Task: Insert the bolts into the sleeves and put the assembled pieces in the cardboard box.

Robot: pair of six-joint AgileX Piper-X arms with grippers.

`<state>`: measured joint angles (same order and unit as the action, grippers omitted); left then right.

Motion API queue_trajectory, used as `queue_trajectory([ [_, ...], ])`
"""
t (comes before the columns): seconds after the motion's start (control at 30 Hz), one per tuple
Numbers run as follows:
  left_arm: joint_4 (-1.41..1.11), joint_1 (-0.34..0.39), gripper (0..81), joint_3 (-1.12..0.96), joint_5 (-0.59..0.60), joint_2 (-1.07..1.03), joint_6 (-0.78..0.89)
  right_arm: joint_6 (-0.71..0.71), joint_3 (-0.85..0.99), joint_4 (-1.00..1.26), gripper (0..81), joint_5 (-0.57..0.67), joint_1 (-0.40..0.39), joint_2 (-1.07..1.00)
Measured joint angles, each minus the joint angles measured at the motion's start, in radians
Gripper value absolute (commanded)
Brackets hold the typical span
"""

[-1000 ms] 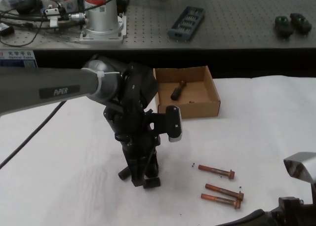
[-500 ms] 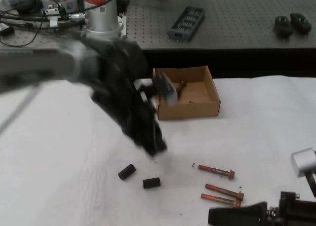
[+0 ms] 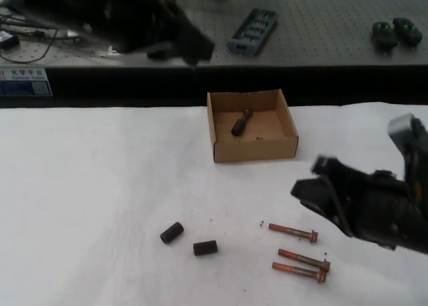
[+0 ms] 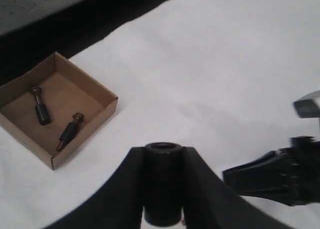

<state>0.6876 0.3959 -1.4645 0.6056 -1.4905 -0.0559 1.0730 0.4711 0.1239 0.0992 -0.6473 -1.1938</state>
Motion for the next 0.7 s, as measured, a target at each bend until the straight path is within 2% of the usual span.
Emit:
queue_trajectory([
  [0.1,0.003,0.000,0.6,0.000,-0.008,0.103,0.082,0.158,0.028,-0.009,18.1,-0.081,0.000,-0.087],
  [0.2,0.003,0.000,0.6,0.000,-0.020,0.162,0.139,0.235,0.058,-0.050,18.1,-0.128,0.000,-0.102],
  [0.47,0.007,0.000,0.6,0.000,-0.115,0.362,0.177,0.373,0.103,-0.191,18.1,-0.235,0.000,-0.111],
  [0.7,0.051,0.000,0.6,0.000,-0.161,0.387,0.177,0.442,0.107,-0.210,18.1,-0.254,0.000,-0.147],
])
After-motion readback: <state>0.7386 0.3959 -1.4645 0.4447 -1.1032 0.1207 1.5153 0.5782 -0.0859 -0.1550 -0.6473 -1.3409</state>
